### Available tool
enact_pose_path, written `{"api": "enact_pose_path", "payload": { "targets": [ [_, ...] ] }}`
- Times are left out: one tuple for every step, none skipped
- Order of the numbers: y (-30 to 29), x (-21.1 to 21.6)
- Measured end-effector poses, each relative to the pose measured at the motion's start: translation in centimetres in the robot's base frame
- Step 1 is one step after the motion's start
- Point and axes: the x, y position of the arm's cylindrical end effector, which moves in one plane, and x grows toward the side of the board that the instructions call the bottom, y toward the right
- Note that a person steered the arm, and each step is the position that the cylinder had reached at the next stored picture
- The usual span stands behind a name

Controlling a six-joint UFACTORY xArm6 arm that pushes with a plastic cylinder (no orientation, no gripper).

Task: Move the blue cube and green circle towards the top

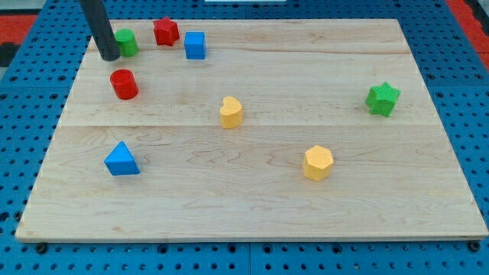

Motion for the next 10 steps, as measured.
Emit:
{"api": "enact_pose_path", "payload": {
  "targets": [
    [1.7, -0.8],
    [5.0, 1.6],
    [12.6, 1.4],
    [14.2, 3.1],
    [14.9, 2.5],
    [14.9, 0.6],
    [15.0, 0.1],
    [16.4, 1.8],
    [19.4, 4.3],
    [20.1, -0.2]
  ]
}}
